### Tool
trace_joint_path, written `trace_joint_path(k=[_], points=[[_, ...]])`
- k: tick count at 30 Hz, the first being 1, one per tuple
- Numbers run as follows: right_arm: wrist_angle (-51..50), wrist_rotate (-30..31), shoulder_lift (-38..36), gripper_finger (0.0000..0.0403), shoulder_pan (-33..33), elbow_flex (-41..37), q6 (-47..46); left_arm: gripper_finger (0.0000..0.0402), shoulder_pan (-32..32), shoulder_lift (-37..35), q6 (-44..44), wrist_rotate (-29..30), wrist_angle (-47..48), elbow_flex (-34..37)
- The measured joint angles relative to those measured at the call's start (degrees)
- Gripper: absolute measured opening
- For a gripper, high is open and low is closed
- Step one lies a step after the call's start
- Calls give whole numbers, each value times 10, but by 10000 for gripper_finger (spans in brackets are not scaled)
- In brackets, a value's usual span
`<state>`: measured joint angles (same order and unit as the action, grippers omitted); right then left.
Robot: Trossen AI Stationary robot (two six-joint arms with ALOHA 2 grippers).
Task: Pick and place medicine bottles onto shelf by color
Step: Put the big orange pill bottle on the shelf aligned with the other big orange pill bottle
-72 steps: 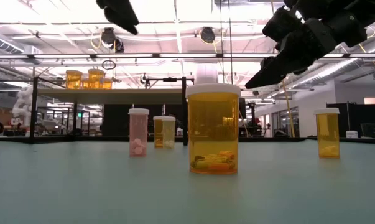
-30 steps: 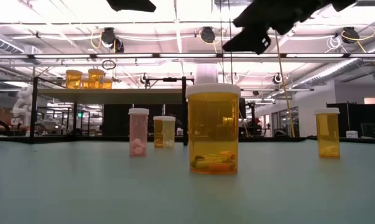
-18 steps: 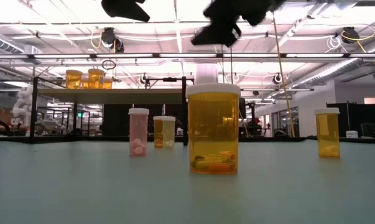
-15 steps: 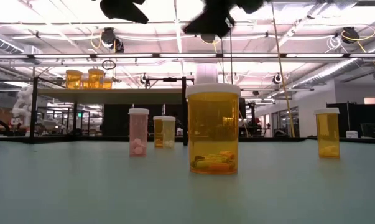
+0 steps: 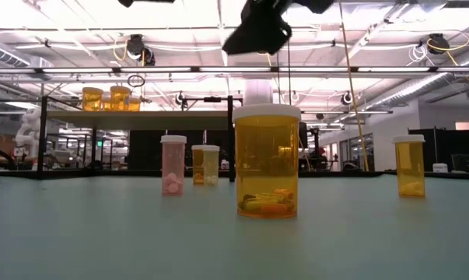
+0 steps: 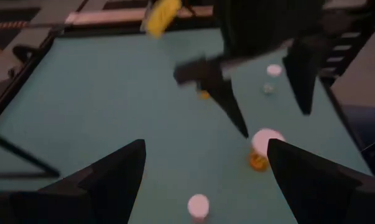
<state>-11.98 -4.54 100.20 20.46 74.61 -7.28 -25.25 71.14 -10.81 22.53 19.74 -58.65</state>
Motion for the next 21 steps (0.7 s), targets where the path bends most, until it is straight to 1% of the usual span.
trace_joint_path(k=[5,10,15,17,21], points=[[-3,-1,12,357,15,0,-17,340,-9,0,20,1,-38,0],[-12,4,12,357,44,-1,-45,340,-17,1,7,1,-39,0],[-32,47,12,357,77,-1,-59,340,-30,12,-10,17,-62,0],[-43,61,12,357,82,-1,-70,340,-34,15,-13,23,-87,-1],[-48,62,12,357,86,-5,-95,340,-43,33,-17,24,-103,0]])
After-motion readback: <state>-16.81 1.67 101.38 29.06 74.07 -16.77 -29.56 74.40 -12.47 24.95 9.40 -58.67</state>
